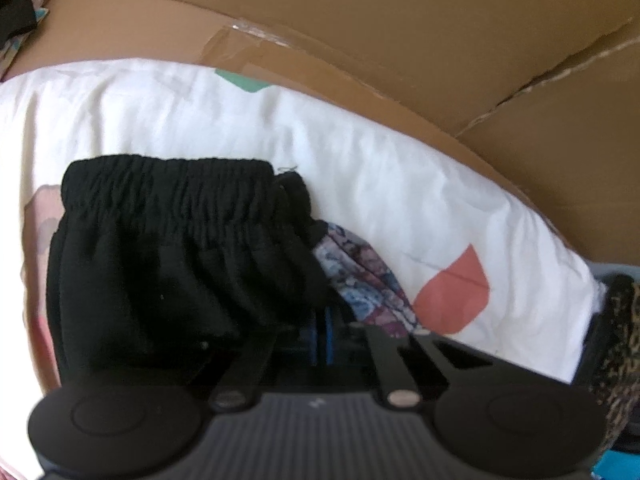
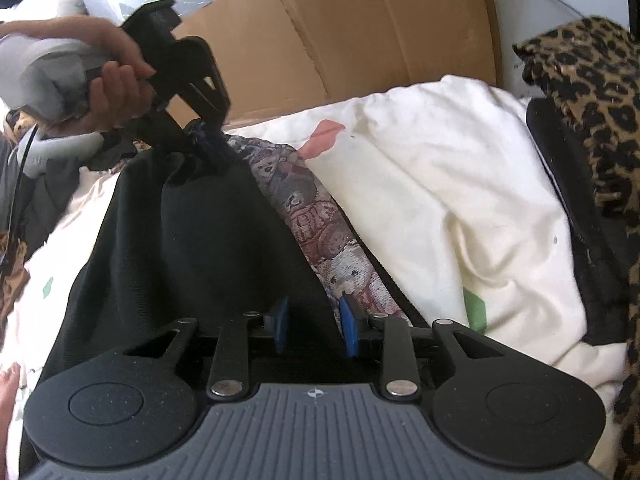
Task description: Fold clothes
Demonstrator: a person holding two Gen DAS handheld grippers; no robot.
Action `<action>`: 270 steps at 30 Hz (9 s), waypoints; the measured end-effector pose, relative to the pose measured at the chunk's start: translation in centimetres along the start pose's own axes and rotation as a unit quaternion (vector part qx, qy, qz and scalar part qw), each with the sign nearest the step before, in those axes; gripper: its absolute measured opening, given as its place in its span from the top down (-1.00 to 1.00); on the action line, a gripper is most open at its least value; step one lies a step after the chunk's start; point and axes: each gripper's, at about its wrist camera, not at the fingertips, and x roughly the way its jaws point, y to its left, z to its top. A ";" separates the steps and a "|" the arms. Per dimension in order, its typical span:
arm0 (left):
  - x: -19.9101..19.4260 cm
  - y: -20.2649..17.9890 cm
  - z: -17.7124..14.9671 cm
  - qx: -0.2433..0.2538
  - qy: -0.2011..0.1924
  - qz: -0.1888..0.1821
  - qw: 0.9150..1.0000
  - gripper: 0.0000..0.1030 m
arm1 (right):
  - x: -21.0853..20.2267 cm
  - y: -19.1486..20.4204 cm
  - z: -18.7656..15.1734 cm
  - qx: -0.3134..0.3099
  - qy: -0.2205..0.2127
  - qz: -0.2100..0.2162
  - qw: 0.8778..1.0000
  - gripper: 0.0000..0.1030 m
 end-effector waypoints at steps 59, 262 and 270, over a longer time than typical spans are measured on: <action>-2.3 -0.4 -7.2 0.211 -0.053 -0.073 0.973 0.45 | -12.3 -2.7 -3.3 0.088 -0.058 -0.107 0.989 0.91; -9.5 10.0 -23.8 0.461 0.026 -0.035 0.887 0.17 | -7.4 22.5 -7.5 -0.241 0.093 0.045 0.965 0.78; -9.3 8.7 -30.4 0.440 -0.019 -0.019 0.897 -0.20 | -8.0 20.1 -6.6 -0.179 0.065 0.059 0.980 0.78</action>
